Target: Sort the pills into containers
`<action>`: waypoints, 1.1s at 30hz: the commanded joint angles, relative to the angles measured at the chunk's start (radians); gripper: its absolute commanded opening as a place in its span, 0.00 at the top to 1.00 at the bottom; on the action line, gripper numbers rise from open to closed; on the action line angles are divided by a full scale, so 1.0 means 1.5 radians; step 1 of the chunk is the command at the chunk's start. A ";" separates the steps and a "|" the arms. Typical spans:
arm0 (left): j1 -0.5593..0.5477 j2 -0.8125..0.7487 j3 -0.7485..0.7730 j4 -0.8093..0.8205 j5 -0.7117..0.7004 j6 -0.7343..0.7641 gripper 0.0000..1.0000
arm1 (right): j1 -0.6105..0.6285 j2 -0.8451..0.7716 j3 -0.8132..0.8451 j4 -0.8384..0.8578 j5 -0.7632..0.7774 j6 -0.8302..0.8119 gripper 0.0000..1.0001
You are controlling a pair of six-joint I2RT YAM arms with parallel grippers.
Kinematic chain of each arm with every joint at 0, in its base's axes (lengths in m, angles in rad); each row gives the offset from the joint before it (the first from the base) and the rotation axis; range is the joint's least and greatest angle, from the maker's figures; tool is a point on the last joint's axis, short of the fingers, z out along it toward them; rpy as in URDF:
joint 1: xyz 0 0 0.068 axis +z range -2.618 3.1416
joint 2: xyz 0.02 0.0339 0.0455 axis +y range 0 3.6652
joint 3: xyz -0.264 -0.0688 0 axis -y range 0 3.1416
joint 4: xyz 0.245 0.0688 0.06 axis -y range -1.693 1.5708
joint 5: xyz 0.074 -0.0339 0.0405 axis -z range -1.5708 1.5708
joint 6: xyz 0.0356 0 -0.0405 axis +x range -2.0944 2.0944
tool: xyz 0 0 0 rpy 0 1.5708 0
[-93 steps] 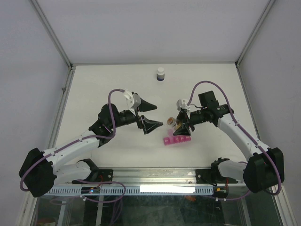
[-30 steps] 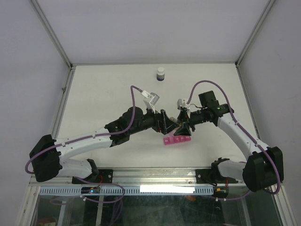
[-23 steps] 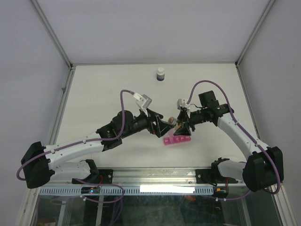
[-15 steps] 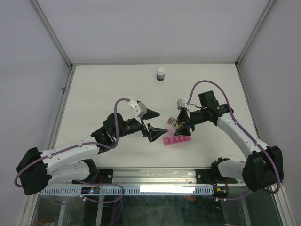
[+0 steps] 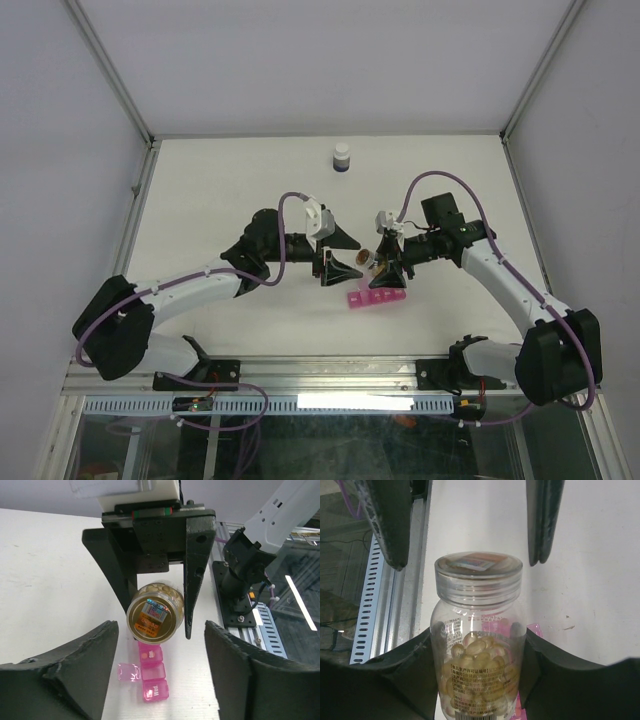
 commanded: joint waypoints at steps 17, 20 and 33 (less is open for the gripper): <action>-0.002 0.047 0.046 0.076 0.034 -0.042 0.48 | 0.005 0.002 0.026 0.005 -0.027 -0.011 1.00; -0.003 0.071 0.051 0.076 0.030 -0.047 0.52 | 0.005 0.002 0.027 0.004 -0.027 -0.012 1.00; -0.005 0.063 0.052 0.079 0.007 -0.098 0.92 | 0.006 0.002 0.027 0.005 -0.024 -0.011 1.00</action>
